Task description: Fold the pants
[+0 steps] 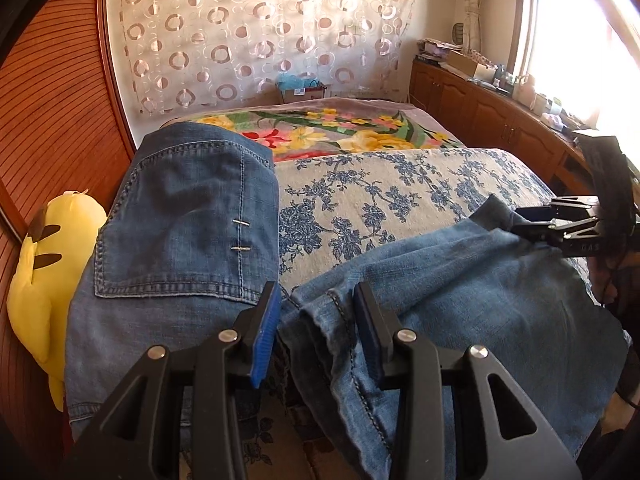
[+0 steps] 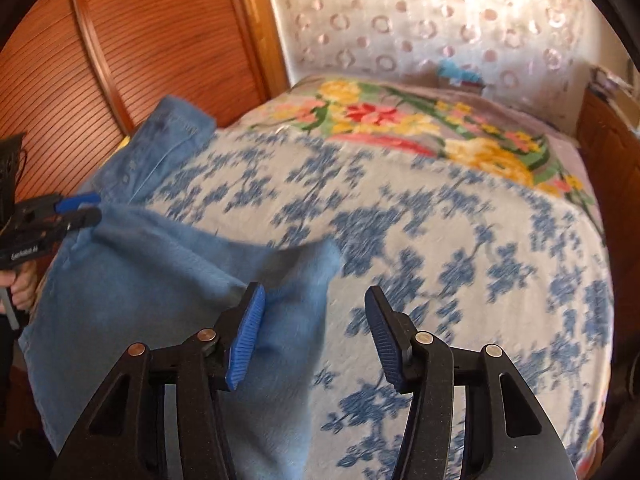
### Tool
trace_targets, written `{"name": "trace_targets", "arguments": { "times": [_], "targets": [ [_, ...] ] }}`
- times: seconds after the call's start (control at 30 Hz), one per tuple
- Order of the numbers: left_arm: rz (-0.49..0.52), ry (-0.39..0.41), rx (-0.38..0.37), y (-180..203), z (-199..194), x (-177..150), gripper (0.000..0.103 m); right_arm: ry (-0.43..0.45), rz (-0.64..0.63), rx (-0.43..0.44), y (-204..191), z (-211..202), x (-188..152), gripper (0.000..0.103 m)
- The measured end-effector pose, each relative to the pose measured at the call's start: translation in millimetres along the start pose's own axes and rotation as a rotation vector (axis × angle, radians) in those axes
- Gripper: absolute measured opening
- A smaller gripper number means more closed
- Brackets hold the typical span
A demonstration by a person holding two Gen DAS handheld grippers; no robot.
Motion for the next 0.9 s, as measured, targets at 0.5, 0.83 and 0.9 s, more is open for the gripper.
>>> {"name": "trace_targets", "arguments": {
  "times": [0.5,0.83,0.9],
  "targets": [
    [-0.020,0.015,-0.042,-2,-3,3,0.037,-0.049,0.019,0.023,6,19,27,0.039],
    [-0.016,0.012,-0.038,-5,-3,0,0.024,0.115,0.094,-0.033,24,-3,43,0.002],
    [-0.012,0.012,-0.039,-4,-3,1,0.024,0.108,0.102,-0.057,29,-3,43,0.002]
  ]
}}
Point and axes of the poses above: each gripper's, at about its wrist camera, not at the fingertips, and z roughly the way its jaws point, y to its right, x to its top, the point moved 3 cm from there along z, roughly the way its jaws point, and after that the axes turned 1 degree about x, right-handed, at the moved point
